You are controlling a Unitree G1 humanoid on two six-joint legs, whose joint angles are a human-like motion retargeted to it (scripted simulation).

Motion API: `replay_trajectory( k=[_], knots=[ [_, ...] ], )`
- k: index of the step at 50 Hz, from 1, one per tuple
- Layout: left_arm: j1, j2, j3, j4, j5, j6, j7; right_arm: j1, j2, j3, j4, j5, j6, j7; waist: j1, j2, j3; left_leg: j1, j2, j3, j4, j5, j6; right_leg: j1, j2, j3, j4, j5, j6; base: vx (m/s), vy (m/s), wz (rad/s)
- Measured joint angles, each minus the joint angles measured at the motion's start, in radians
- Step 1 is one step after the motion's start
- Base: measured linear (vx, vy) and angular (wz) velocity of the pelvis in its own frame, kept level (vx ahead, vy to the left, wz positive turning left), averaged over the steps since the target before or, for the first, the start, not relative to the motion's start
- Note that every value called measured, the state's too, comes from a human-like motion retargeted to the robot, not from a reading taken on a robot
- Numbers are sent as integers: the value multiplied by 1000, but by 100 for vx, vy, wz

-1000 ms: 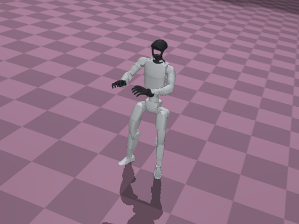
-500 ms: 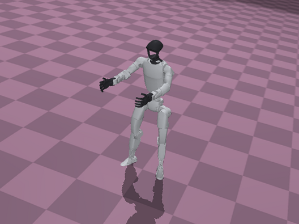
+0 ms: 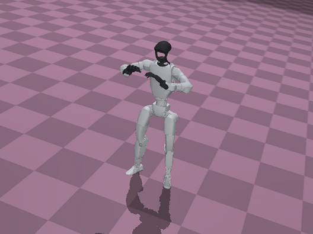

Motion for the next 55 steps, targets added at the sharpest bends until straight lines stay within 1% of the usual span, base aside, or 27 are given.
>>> replay_trajectory(
  k=[2,5,10,13,16,18,20,24,27,28,30,32,34,36,38,40,42,45,47,50,55],
  knots=[
    [33,17,-18,-17,114,-13,0,30,-13,29,-9,-75,-28,15,-2,-6,-4,5,-4,-4,6,-7,2,7,-7,-1,8,-8,0,1,3,5],
    [69,8,-58,13,252,-25,-13,76,5,68,29,-149,-56,41,-4,-15,-4,13,-10,-11,13,-16,6,15,-18,-4,22,-21,0,0,6,12],
    [78,-87,-146,216,411,-35,-50,158,100,88,190,-230,-64,59,-1,-23,2,19,-20,-24,20,-23,11,22,-35,-11,47,-38,0,-1,4,11],
    [77,-160,-164,373,439,-55,-25,214,139,47,251,-252,-67,-4,9,-24,3,20,-24,-33,20,-24,10,23,-41,-17,57,-45,0,0,0,0],
    [99,-216,-118,480,376,-80,40,292,150,-44,243,-188,-75,-101,27,-25,3,21,-28,-43,16,-23,8,26,-47,-25,64,-50,-1,0,1,6],
    [133,-245,-50,507,271,-96,68,359,152,-128,216,-83,-87,-133,42,-27,2,22,-31,-51,13,-21,8,29,-50,-31,66,-53,-2,2,4,19],
    [180,-274,40,501,121,-105,65,432,158,-223,191,62,-96,-122,59,-29,2,23,-34,-59,9,-20,8,33,-53,-38,67,-54,-5,3,3,19],
    [292,-349,223,453,-289,-100,-7,575,197,-411,200,415,-82,-40,100,-34,6,26,-38,-72,6,-19,11,44,-57,-52,66,-55,-13,1,1,4],
    [364,-412,316,450,-650,-107,-66,665,252,-530,246,715,-77,-1,131,-36,15,29,-39,-80,5,-20,13,53,-58,-61,62,-55,-19,0,0,0],
    [384,-430,335,464,-762,-111,-90,689,268,-560,269,795,-74,15,141,-36,19,30,-39,-82,6,-21,14,56,-59,-63,61,-54,-20,0,0,0],
    [407,-469,358,509,-1053,-133,-119,733,327,-613,298,1073,-110,12,161,-33,32,33,-39,-85,5,-20,15,62,-58,-68,58,-53,-25,0,0,0],
    [415,-503,366,590,-1282,-138,-155,764,376,-636,331,1284,-133,34,176,-28,42,35,-38,-89,4,-18,16,67,-58,-72,55,-52,-28,0,0,0],
    [412,-535,370,676,-1433,-125,-179,787,418,-637,358,1432,-136,70,187,-22,50,35,-38,-93,4,-17,17,71,-57,-78,53,-52,-29,0,0,0],
    [392,-561,368,750,-1505,-110,-189,798,448,-625,377,1520,-132,107,196,-15,56,34,-39,-98,3,-15,18,74,-58,-84,52,-51,-30,0,0,0],
    [366,-577,356,775,-1488,-104,-170,801,464,-603,375,1540,-129,124,203,-7,61,31,-40,-106,1,-11,18,76,-60,-93,52,-51,-30,0,-1,22],
    [342,-583,330,733,-1388,-101,-117,802,467,-577,342,1495,-132,113,207,2,62,26,-42,-117,-1,-7,19,78,-62,-105,52,-51,-29,0,-1,30],
    [312,-577,292,634,-1222,-76,-54,801,455,-556,276,1389,-128,81,208,10,58,19,-45,-131,-2,-1,20,80,-66,-122,51,-51,-28,0,-2,40],
    [241,-565,224,477,-961,0,-12,790,433,-537,162,1192,-101,38,205,23,43,5,-50,-159,-5,8,18,86,-71,-152,48,-52,-25,1,-2,51],
    [168,-573,170,414,-824,48,-36,770,431,-530,102,1090,-84,29,198,30,30,-4,-53,-179,-6,13,16,93,-75,-175,46,-54,-24,1,-2,56],
    [49,-620,80,386,-692,97,-78,727,453,-508,50,1013,-65,33,186,40,10,-12,-57,-208,-11,23,9,104,-77,-207,42,-56,-26,1,-2,53],
    [-100,-792,-46,485,-589,150,-134,638,552,-432,49,1038,-49,82,167,56,-2,-16,-59,-236,-22,36,1,114,-80,-239,46,-63,-33,0,-3,33]
  ],
)
